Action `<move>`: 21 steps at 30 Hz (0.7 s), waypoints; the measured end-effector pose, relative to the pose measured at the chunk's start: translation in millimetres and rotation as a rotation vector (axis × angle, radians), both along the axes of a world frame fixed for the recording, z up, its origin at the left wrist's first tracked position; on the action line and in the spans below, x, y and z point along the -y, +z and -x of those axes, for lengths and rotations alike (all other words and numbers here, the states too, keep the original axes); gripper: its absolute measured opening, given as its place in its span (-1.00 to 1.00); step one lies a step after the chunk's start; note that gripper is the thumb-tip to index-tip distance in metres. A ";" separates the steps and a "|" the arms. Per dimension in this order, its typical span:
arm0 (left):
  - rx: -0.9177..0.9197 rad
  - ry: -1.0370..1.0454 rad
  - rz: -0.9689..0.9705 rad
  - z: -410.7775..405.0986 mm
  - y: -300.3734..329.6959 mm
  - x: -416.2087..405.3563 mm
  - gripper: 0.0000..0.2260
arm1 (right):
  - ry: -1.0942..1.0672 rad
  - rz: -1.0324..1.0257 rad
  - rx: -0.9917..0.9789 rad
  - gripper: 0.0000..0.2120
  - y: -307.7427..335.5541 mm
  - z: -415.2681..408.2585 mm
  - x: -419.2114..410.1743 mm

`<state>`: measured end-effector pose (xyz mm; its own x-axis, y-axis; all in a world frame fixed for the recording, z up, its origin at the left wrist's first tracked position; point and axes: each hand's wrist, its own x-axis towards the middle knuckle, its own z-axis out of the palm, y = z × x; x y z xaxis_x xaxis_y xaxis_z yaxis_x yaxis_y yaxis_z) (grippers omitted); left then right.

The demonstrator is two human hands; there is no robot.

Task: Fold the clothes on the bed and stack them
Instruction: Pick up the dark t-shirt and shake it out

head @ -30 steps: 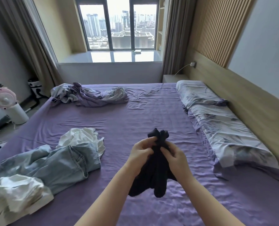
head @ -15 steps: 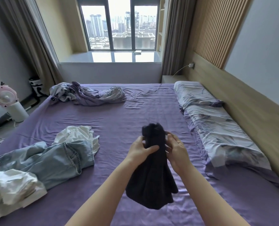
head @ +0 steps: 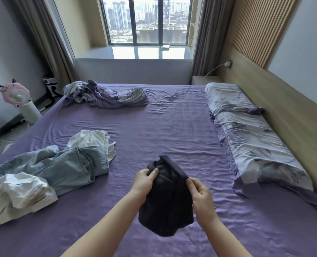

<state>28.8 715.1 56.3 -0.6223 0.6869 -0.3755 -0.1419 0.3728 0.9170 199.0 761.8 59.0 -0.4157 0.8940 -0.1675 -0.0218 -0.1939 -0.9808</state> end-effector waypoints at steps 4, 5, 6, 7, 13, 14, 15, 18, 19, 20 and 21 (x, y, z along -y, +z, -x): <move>-0.229 -0.140 0.078 -7.0 -10.1 23.3 -0.72 | -0.040 0.259 -0.143 -0.79 -4.9 8.9 1.7; -0.329 -0.135 0.068 -11.7 -10.8 28.1 -0.65 | -0.043 0.311 -0.160 -0.78 -5.7 11.9 0.9; -0.405 -0.131 0.027 -15.8 -11.4 31.8 -0.68 | -0.038 0.357 -0.169 -0.77 -5.0 15.3 0.1; -0.425 -0.147 -0.016 -21.1 -9.5 35.0 -0.76 | -0.041 0.396 -0.164 -0.76 -5.0 18.4 -1.1; -0.286 -0.344 -0.075 -45.4 -4.3 33.1 -0.69 | -0.050 0.696 -0.311 -0.66 10.7 20.5 -10.1; -0.323 -0.331 -0.087 -48.0 -5.8 31.4 -0.67 | 0.002 0.745 -0.343 -0.61 15.9 19.2 -8.2; -0.354 -0.287 -0.091 -50.4 -6.8 29.9 -0.70 | 0.037 0.754 -0.366 -0.60 19.5 17.9 -6.6; -0.365 -0.125 -0.079 -54.9 -7.6 26.2 -0.89 | 0.179 0.488 -0.292 -0.73 18.7 13.5 -1.8; -0.372 -0.091 -0.070 -54.6 -9.0 23.7 -0.95 | 0.223 0.332 -0.215 -0.72 16.0 10.5 -0.2; -0.357 -0.057 -0.074 -53.4 -9.3 20.1 -0.97 | 0.262 0.205 -0.129 -0.68 9.8 7.6 0.6; -0.309 -0.016 -0.089 -51.5 -7.9 16.1 -0.95 | 0.287 0.113 -0.055 -0.65 5.1 5.1 1.7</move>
<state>80.3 699.0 48.4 -0.6861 0.7193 -0.1089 0.1534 0.2894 0.9448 194.0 760.1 64.0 -0.6600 0.7154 -0.2295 -0.0029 -0.3079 -0.9514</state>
